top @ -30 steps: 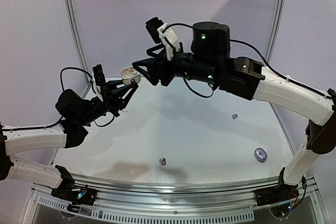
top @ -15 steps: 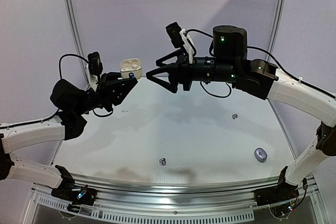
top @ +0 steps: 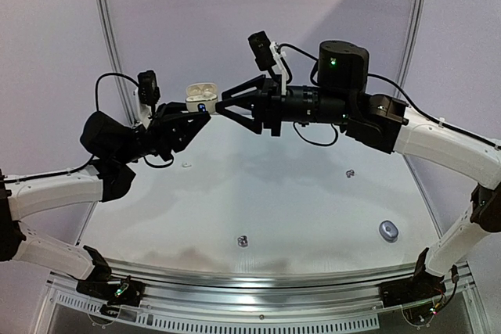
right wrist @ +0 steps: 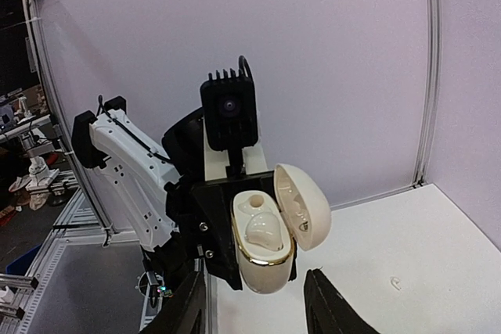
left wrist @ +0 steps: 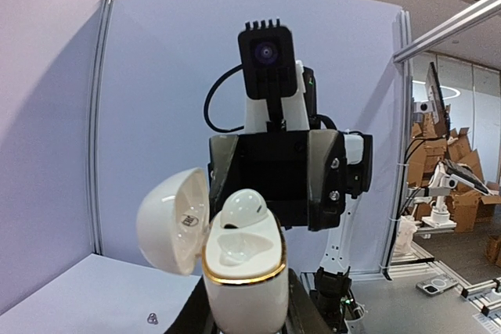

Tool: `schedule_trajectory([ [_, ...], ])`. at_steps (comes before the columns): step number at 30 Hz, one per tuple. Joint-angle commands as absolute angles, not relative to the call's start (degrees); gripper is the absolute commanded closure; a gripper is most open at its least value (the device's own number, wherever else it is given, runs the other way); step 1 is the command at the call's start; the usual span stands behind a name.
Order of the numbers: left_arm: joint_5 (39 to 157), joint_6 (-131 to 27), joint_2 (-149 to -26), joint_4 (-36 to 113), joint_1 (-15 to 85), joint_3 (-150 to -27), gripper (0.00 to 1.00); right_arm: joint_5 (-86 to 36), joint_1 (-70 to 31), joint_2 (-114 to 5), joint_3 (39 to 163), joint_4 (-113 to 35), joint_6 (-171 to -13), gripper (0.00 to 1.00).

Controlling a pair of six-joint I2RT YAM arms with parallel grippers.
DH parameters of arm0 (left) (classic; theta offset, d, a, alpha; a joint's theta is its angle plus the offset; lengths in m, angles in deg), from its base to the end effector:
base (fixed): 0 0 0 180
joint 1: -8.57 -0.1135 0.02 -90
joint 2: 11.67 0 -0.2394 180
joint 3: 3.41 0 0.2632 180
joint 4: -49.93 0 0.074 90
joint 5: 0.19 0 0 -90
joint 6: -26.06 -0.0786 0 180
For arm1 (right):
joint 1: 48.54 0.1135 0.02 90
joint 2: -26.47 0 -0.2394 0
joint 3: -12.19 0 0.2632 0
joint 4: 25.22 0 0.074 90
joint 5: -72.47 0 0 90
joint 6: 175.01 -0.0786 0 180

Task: Insert the wireless bluetooth earbuds into the charging case
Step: Pass from the left arm to the right

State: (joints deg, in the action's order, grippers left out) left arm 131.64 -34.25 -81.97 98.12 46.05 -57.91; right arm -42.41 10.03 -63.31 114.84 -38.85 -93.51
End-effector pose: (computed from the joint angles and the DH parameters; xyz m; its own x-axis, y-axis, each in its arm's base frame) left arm 0.2097 -0.2269 0.3382 -0.0766 -0.4063 -0.9105 0.9927 0.0545 -0.1079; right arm 0.1913 0.3764 0.4096 -0.1537 0.0057 -0.9881 -0.9815 0.1145 0.1533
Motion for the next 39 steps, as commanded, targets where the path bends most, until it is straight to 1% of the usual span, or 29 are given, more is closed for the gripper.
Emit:
schedule_trajectory([
  [1, 131.71, -33.89, -82.24, 100.15, 46.01, -59.21, 1.0, -43.99, 10.18, -64.85, 116.14, -36.82, -95.04, 0.57],
  [6, 132.0, -34.6, -82.48, 101.05, 46.19, -59.72, 1.0, -43.3, 10.18, -67.01, 118.46, -40.66, -94.47, 0.58],
  [18, 132.09, -34.47, -82.59, 101.09, 46.87, -59.84, 1.0, -46.08, 10.2, -67.89, 119.83, -40.16, -94.46, 0.72],
  [33, 131.87, -34.01, -82.05, 101.0, 47.55, -59.4, 1.0, -48.55, 10.22, -69.31, 120.61, -38.88, -96.7, 0.76],
  [39, 131.83, -34.0, -82.15, 100.87, 47.68, -59.39, 1.0, -50.03, 10.22, -70.27, 121.6, -38.93, -96.94, 0.84],
])
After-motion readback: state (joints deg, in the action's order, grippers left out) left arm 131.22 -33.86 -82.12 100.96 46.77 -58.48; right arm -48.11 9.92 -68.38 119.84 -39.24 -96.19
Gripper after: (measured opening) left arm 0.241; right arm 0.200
